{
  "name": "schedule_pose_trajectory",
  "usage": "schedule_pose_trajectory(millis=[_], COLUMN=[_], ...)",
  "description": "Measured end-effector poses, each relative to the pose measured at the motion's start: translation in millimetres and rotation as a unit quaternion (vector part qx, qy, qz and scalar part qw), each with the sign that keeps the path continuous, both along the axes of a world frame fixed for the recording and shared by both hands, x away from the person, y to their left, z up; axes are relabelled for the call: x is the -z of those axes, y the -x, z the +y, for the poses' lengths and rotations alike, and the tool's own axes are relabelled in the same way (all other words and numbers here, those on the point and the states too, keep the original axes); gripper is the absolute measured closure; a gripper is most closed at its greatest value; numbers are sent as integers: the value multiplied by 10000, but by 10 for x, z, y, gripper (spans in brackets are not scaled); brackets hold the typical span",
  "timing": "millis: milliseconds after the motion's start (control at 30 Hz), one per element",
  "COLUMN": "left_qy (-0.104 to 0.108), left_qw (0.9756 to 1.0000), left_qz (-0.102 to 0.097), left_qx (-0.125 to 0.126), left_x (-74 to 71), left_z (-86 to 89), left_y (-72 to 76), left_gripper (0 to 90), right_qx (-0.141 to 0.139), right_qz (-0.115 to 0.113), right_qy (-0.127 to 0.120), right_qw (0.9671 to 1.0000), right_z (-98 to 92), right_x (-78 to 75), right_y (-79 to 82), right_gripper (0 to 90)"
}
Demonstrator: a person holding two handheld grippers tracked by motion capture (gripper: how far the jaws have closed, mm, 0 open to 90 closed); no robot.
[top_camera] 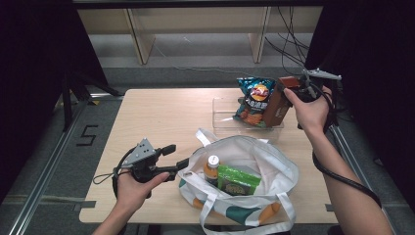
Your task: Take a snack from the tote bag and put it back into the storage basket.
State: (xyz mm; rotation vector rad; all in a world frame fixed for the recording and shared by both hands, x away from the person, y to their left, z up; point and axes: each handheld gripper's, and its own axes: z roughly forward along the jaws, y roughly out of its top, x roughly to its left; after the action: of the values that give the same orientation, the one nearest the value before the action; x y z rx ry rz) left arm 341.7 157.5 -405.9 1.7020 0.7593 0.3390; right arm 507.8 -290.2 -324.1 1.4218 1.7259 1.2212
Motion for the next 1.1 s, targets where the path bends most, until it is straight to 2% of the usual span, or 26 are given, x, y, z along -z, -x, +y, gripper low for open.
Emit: schedule_pose_trajectory(millis=[100,200,233,267,300,367,400,433,467,500,600,667,800,833,933,967,1000,1067,1100], left_qy=[20,23,24,31,30,30,32,31,29,-15,-12,-10,-10,-10,-17,-6,9,5,1], left_qw=[10000,10000,10000,10000,10000,10000,10000,10000,10000,10000,10000,10000,10000,10000,10000,10000,10000,10000,10000], left_qz=[-30,-23,-17,-15,-15,-17,-17,-16,-17,-10,-14,-13,-14,-15,-14,-14,-10,-20,-21], left_qx=[42,32,32,33,35,40,39,38,37,11,13,11,18,19,16,20,29,30,28], left_x=[2,1,3,4,4,4,4,4,3,-3,-4,-2,-2,-3,-3,-1,0,-3,-4], left_z=[2,3,4,3,3,4,5,5,5,9,8,6,6,7,12,12,13,13,12], left_y=[-7,-4,-5,-5,-5,-4,-4,-4,-3,3,4,4,2,2,4,4,4,6,6], left_gripper=[297,297,297,297,297,297,297,297,297,297,297,297,297,297,297,297,297,297,297], right_qx=[55,11,150,97,124,123,165,256,256,235,54,168,147,348,283,290,335,371,308], right_qz=[-15,-78,-89,-82,-141,-233,-221,-218,-242,-271,-296,-266,-305,-339,-397,-405,-419,-377,-351], right_qy=[-59,27,-116,-82,-123,-52,-89,-232,-234,-65,90,0,57,-234,-110,8,-122,-146,-69], right_qw=[10000,10000,9998,9999,9997,9996,9996,9992,9991,9993,9995,9995,9994,9985,9987,9988,9985,9985,9989], right_z=[15,0,28,21,32,20,24,47,48,25,-16,13,13,70,57,46,71,84,70], right_x=[9,15,19,21,27,36,36,36,39,48,57,57,62,56,69,73,74,78,80], right_y=[3,-12,-18,-15,-26,-36,-31,-26,-24,-23,-26,-19,-25,-47,-56,-67,-69,-66,-58], right_gripper=[394,394,395,395,396,396,396,396,396,397,397,397,398,397,398,397,398,398,398])
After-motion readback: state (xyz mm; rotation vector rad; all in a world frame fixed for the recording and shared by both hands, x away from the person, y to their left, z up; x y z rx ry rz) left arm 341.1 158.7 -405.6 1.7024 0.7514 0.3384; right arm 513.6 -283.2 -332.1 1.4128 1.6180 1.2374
